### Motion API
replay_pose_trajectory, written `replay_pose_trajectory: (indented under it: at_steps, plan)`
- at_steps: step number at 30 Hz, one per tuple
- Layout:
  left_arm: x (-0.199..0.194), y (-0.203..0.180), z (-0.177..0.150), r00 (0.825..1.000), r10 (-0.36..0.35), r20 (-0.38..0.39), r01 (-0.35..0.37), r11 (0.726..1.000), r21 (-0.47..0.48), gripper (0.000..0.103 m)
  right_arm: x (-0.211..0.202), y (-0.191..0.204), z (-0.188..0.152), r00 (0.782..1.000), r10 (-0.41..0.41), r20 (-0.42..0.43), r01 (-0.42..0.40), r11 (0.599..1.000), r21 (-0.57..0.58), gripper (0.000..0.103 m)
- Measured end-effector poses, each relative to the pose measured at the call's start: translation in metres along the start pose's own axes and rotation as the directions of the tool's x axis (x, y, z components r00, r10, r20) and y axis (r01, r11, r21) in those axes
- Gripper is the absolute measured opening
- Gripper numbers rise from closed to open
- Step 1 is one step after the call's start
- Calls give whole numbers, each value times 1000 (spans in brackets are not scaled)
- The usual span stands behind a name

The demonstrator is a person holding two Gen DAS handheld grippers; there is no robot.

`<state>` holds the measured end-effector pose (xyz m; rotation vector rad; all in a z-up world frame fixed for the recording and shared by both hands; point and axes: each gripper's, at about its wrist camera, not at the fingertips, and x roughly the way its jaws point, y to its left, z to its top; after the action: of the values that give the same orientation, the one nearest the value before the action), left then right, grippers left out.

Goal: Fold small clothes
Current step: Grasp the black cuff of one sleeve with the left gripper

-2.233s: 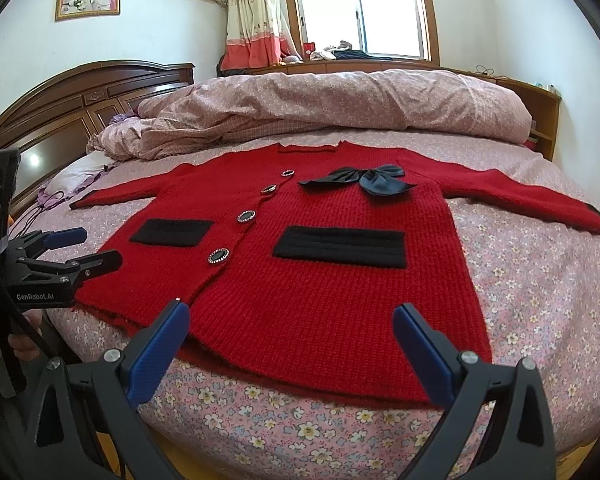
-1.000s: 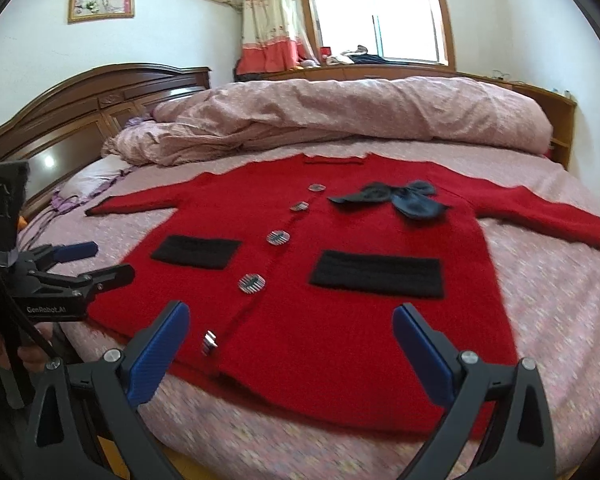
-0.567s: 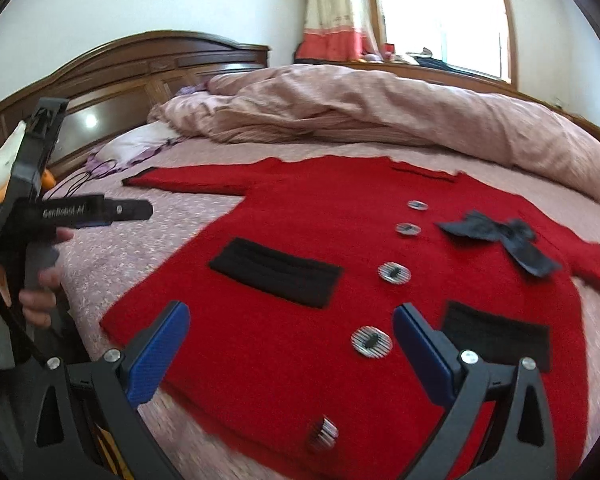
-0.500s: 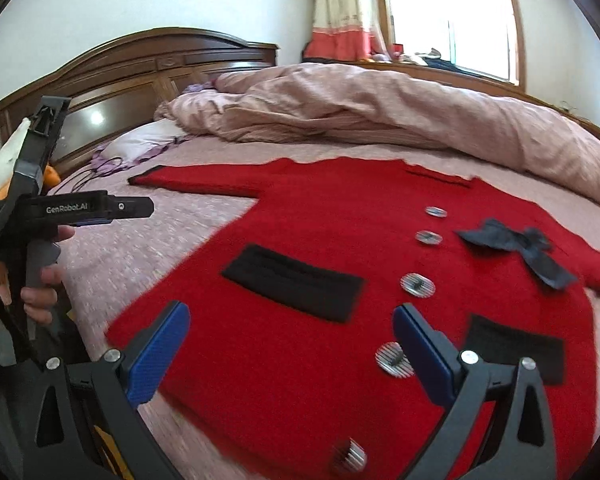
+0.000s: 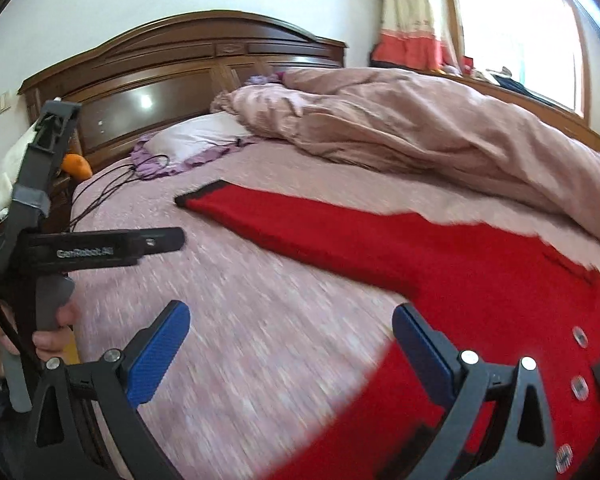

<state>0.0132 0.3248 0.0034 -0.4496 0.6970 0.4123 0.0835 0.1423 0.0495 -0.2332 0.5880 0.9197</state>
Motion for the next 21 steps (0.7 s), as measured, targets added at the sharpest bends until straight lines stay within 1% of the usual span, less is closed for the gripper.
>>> replay_pose_trajectory:
  at_steps: [2,3,4,6,8,10,11,12,13,14,15,16,18,21]
  plan:
    - [6,11,12,1000,-11,10,12,1000,-24,99,18,10,12,1000,9,6,-9,1000,-12,103]
    - [10,15,17,1000,-23,6,24,999,-34,99,26,12,17,1000,-2,7,2,1000,-17,103]
    - [16,17,22,999,-35,-3,34,999,-42,99,41,18,25,998,-66,4,66,997,-28,103]
    - [32,27,34,997,-67,-39,63,994,-85,98,63,22,37,989,-147,-3,147,989,-22,103]
    - [49,42,40,988,-120,-94,101,977,-188,96,79,23,47,986,-164,-16,164,986,4,103]
    - [62,56,41,968,-214,-131,166,937,-308,96,91,23,55,989,-145,-22,146,988,56,103]
    - [70,65,40,956,-257,-141,189,907,-376,96,94,22,57,992,-128,-19,129,988,85,103]
    - [77,75,39,949,-279,-145,190,876,-444,96,98,21,58,994,-106,-16,108,988,110,103]
    - [83,84,38,947,-293,-132,194,848,-492,96,102,20,59,997,-80,-14,81,988,134,103]
    - [84,87,37,946,-305,-107,208,829,-519,96,106,19,60,998,-61,-15,62,987,151,103]
    - [85,90,41,948,-305,-91,212,819,-532,96,110,18,60,998,-55,-18,57,986,158,103]
    - [86,90,43,950,-299,-89,209,822,-530,96,113,17,61,998,-52,-19,54,985,164,103]
    - [93,91,51,957,-277,-81,199,837,-510,96,117,14,62,999,-45,-16,47,984,175,103]
    - [101,98,62,962,-269,-43,210,832,-513,96,119,8,61,1000,-25,-8,26,982,188,103]
